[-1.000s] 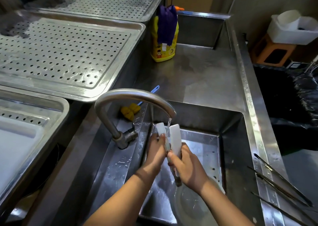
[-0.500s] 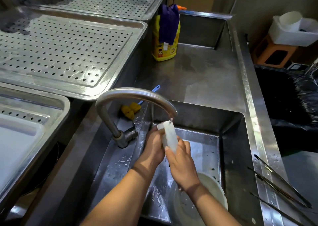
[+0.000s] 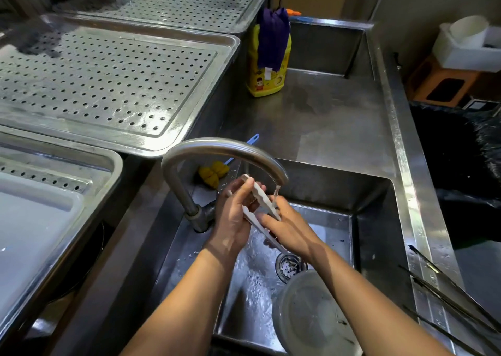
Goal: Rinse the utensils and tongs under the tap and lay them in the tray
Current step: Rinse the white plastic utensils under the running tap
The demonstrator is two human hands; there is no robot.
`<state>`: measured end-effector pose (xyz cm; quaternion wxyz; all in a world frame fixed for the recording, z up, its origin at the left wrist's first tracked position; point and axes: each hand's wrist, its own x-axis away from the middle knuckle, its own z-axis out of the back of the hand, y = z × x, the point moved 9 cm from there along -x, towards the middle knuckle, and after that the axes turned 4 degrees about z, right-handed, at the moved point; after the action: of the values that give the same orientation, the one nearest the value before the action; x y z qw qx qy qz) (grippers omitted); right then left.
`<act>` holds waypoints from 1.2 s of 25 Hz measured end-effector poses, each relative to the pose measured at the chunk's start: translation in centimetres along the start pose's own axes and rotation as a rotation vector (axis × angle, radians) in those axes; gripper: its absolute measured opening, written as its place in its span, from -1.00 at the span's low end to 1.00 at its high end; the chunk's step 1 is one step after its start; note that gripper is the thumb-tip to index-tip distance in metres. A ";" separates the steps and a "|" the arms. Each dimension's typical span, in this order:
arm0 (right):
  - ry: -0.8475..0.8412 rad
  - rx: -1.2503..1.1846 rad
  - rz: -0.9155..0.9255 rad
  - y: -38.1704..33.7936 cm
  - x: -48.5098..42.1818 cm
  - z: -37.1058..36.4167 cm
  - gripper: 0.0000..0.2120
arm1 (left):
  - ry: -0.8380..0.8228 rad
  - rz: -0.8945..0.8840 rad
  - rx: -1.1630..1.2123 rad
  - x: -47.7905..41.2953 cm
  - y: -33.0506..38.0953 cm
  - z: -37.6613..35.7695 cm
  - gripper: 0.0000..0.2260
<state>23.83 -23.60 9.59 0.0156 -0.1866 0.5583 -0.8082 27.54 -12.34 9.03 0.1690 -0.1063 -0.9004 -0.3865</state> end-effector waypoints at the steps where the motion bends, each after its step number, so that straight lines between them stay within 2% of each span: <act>1: 0.044 0.153 0.061 0.1 0.2 0.3 -0.64 | 0.040 -0.017 0.022 0.0 0.2 0.2 -0.81; 3: 0.052 0.355 0.166 -0.2 0.7 0.1 -0.52 | 0.040 -0.016 0.024 0.2 0.5 0.1 -0.73; 4: 0.029 0.355 0.181 -0.3 0.5 0.0 -0.51 | -0.014 -0.002 0.025 0.4 0.5 -0.4 -0.73; 7: -0.016 0.208 0.124 -0.9 -1.0 0.0 -0.72 | -0.120 0.089 0.118 1.4 1.1 -1.5 -0.75; 9: -0.022 0.058 0.091 -2.0 -2.4 -0.3 -0.61 | -0.112 0.105 0.122 1.6 2.0 -1.4 -0.70; 12: -0.080 -0.063 0.005 -2.7 -3.7 -1.7 -0.52 | -0.090 0.003 0.082 1.7 3.9 -1.6 -0.76; 14: -0.122 -0.166 -0.028 -2.2 -3.3 -2.3 -0.61 | -0.089 -0.069 0.078 1.8 4.8 -1.5 -0.75; 16: -0.135 -0.302 -0.079 -0.5 -1.8 -2.5 -0.75 | -0.067 -0.099 0.076 1.8 4.9 -1.1 -0.82; 18: -0.118 -0.357 -0.117 1.5 0.2 -2.0 -0.73 | -0.009 -0.095 0.035 1.4 4.2 -0.9 -0.83; 21: -0.076 -0.417 -0.141 3.1 3.1 -1.0 -0.68 | 0.001 -0.005 -0.022 0.7 1.9 -1.8 -0.73; 23: -0.047 -0.476 -0.139 2.7 4.4 -0.1 -0.67 | 0.009 0.059 -0.013 0.4 0.2 -2.5 -0.81; 25: -0.020 -0.314 -0.074 1.8 5.1 0.8 -0.63 | 0.086 0.127 -0.057 0.1 -1.6 -2.5 -0.87; 28: 0.090 0.288 0.079 0.1 5.7 0.9 -0.56 | 0.139 0.215 -0.182 -0.1 -3.3 -2.8 -0.71; 30: 0.142 0.357 0.090 0.6 6.9 0.3 -0.52 | 0.125 0.220 -0.221 -0.2 -3.4 -2.1 -0.69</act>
<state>17.43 -25.68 11.12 0.0452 -0.0981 0.4135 -0.9041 27.12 -16.19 8.01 0.2533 -0.1977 -0.8232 -0.4680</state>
